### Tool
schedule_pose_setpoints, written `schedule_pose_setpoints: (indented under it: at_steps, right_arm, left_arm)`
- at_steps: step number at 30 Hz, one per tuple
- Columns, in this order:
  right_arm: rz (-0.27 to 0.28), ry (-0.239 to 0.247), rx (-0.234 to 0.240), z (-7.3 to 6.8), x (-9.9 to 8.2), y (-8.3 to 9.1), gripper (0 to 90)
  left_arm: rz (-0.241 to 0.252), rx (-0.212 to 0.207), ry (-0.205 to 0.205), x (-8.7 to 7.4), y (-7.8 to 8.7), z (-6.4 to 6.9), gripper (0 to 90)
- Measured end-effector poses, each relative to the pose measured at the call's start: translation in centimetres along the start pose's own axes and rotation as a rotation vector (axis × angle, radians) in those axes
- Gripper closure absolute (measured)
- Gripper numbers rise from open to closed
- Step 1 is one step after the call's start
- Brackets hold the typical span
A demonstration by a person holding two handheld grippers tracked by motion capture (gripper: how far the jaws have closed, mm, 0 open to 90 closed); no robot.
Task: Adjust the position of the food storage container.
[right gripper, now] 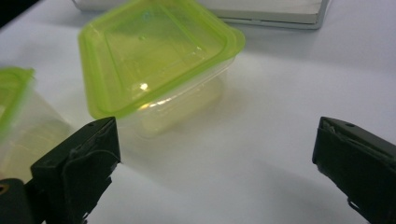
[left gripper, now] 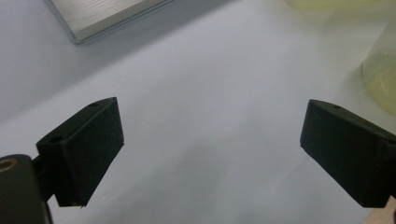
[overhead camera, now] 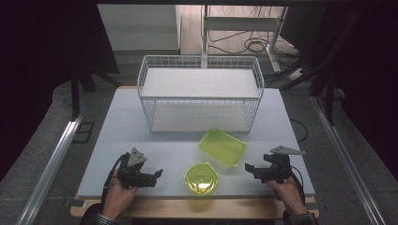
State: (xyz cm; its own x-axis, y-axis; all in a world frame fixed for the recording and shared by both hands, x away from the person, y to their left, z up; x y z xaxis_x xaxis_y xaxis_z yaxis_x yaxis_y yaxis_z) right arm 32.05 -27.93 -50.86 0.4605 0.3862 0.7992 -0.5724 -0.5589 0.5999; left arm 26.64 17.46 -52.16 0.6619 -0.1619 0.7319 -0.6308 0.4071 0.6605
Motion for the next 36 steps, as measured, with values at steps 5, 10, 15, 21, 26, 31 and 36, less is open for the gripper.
schedule_pose_setpoints:
  at_steps: [5,10,15,21,26,31,36]
  right_arm:
    - [-0.034,0.074,-0.018,-0.5,0.0,-0.2,0.0]
    - [-0.025,0.068,-0.015,-0.3,0.1,-0.1,0.0]
    - [-0.033,0.075,-0.029,-0.4,0.1,-0.1,0.0]
    - [-0.041,0.086,-0.032,-0.5,0.1,-0.1,0.2]
    - [-0.044,0.082,-0.043,-0.3,0.1,0.0,1.4]
    - [-0.051,0.100,-0.046,-0.5,0.2,-0.1,3.2]
    - [-0.058,0.112,-0.050,-0.7,0.2,-0.1,4.6]
  left_arm:
    - [-0.003,0.004,-0.017,-0.2,-0.4,0.0,4.7]
    - [-0.015,-0.003,-0.011,-0.1,-0.4,0.0,4.6]
    - [-0.029,0.017,-0.004,-0.2,-0.6,0.1,2.3]
    - [-0.044,-0.033,0.020,0.1,-0.5,0.5,1.1]
    - [-0.027,-0.054,-0.011,0.5,0.1,1.5,9.3]
    - [-0.021,-0.124,-0.065,1.1,0.9,3.0,30.2]
    - [-0.017,-0.191,-0.101,1.6,1.3,4.7,50.7]
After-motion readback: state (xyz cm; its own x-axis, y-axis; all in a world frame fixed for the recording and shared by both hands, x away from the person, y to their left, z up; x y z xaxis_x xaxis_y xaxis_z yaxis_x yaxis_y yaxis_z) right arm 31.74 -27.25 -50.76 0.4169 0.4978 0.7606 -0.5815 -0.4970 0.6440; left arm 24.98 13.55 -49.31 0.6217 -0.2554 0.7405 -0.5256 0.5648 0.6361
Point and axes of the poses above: each handheld gripper's, and its own axes: y roughly backward along the jaws, x roughly out of its top, z roughly to its right, the point moved 1 cm from there along -y, roughly forward along the jaws, and after that the axes turned 14 degrees about y, right-handed, at the moved point
